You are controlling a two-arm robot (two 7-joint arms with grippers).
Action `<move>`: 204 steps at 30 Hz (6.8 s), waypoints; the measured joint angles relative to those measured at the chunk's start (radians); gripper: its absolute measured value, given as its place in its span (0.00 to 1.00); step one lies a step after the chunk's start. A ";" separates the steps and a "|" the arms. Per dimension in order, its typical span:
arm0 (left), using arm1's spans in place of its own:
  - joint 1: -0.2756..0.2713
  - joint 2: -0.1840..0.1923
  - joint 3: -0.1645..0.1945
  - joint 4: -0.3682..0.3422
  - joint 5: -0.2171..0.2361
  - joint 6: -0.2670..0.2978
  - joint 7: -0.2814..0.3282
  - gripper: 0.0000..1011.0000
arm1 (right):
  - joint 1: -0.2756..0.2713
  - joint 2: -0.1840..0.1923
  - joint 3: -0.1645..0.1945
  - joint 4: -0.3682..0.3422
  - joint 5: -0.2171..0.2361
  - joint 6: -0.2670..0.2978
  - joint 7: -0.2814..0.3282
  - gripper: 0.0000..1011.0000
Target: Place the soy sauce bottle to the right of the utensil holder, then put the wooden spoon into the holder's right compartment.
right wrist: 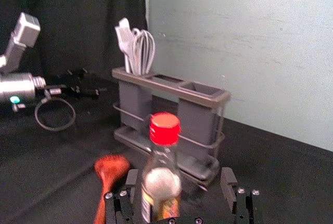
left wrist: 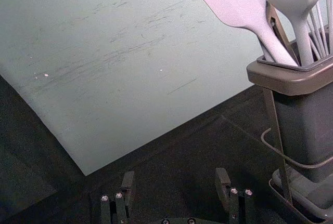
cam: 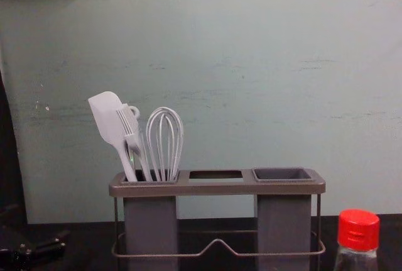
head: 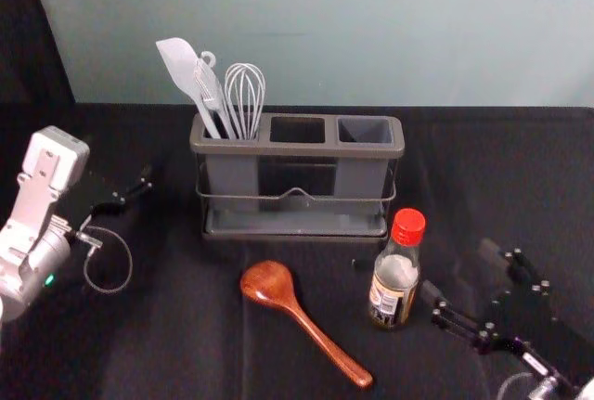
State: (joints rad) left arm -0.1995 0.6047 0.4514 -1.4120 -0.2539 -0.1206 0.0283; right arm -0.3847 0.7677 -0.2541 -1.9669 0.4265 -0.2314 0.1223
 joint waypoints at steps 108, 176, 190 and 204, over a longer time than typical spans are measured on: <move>0.000 0.000 0.000 0.000 0.000 0.000 0.000 0.99 | 0.445 -0.378 0.105 0.440 -0.034 0.005 0.291 0.38; 0.000 0.000 0.000 0.000 0.000 0.000 0.000 0.99 | 0.604 -0.439 0.074 0.664 0.055 -0.051 0.379 0.79; 0.000 0.000 0.000 0.000 0.000 0.000 0.000 0.99 | 0.499 -0.394 0.095 0.476 0.027 -0.022 0.327 0.99; 0.000 0.000 0.000 0.000 0.000 0.000 0.000 0.99 | 0.326 -0.367 0.088 0.256 -0.050 0.006 0.271 0.99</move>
State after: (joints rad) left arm -0.1995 0.6047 0.4514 -1.4120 -0.2539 -0.1205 0.0283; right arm -0.0588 0.4011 -0.1658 -1.7105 0.3762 -0.2249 0.3930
